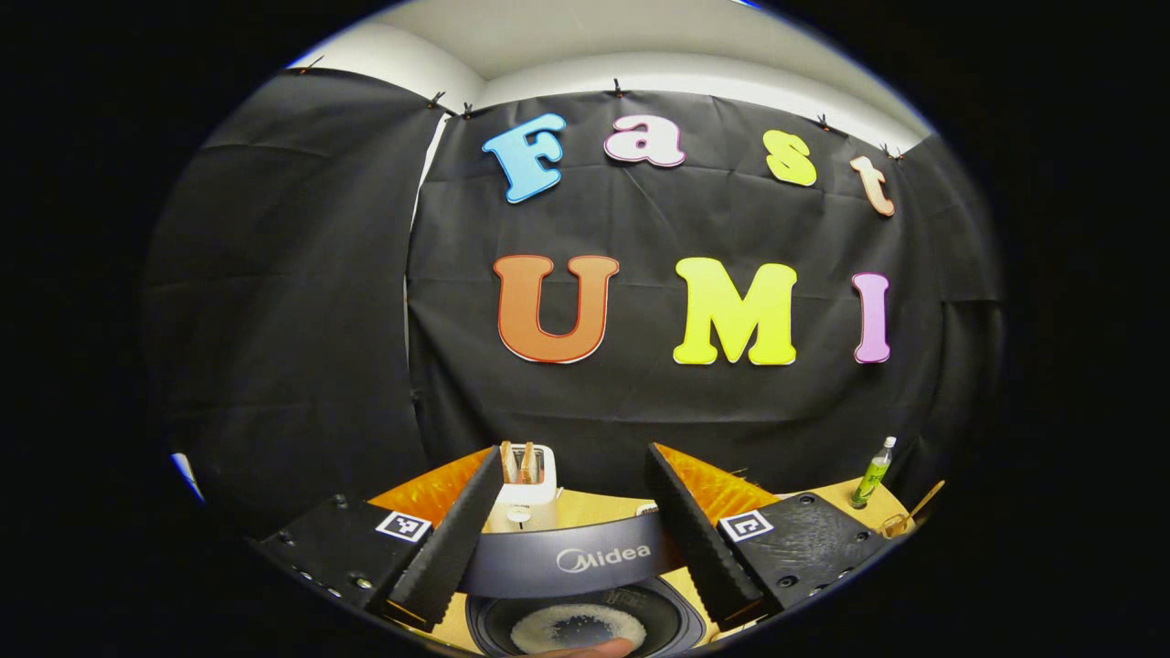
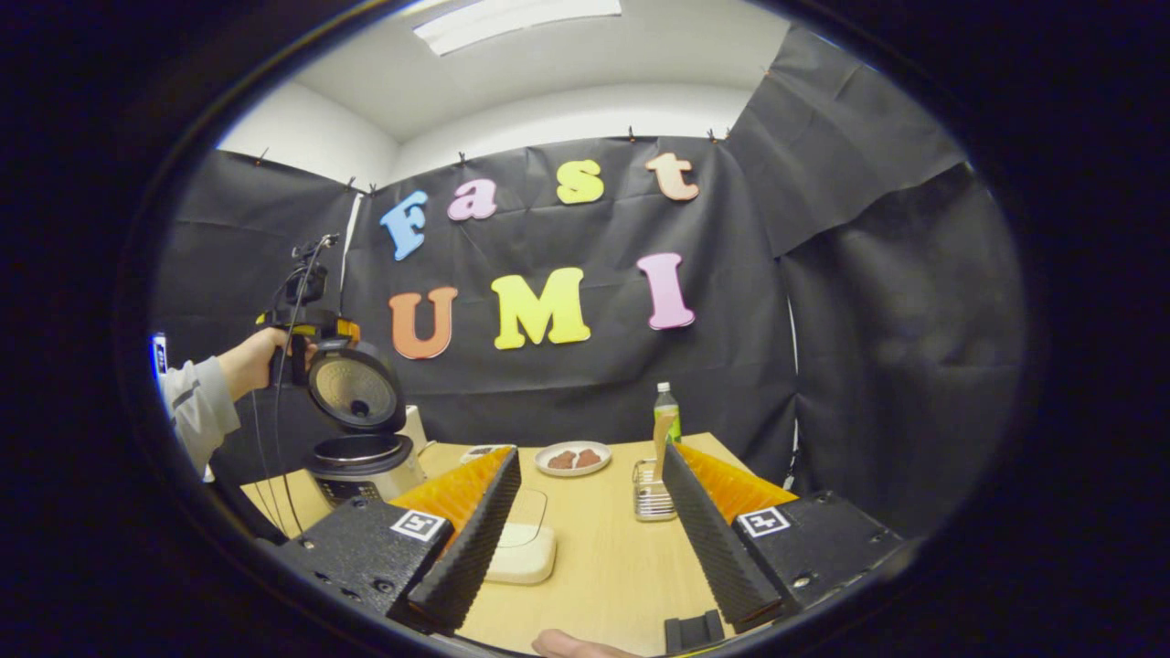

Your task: Close the left gripper, press the button to open the rice cooker; take a wooden spoon from the chopstick holder with the right hand, scoop a spoonful of rice and pour it into the rice cooker, then put the wooden spoon back into the chopstick holder.

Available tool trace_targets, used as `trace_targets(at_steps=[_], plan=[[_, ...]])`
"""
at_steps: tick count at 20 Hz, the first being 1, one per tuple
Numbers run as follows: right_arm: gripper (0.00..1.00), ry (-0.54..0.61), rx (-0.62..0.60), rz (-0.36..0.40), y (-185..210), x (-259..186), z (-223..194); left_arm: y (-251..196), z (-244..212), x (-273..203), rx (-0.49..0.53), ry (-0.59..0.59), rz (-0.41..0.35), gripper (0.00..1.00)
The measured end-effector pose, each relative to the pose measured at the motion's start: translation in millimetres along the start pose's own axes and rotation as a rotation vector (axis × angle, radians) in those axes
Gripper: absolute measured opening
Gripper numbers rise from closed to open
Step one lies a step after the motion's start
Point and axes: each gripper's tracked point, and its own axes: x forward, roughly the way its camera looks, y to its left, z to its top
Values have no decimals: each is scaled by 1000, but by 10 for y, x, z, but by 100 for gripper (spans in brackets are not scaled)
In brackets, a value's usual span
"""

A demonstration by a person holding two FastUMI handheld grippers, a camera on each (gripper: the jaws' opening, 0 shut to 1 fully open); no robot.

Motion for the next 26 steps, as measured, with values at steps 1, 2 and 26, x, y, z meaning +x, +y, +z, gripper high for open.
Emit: trace_targets(at_steps=[1, 2, 26], plan=[[100, -2, -5, -6, 0, -21, 22, -43, -113, -6, -3, 28, -11, 99], [100, -1, -8, -7, 23, -40, 31, -70, -305, -35, -21, 70, -17, 89], [100, -38, -80, 0, 287, -373, 258, -260, -1833, -881, 60, 371, -35, 98]])
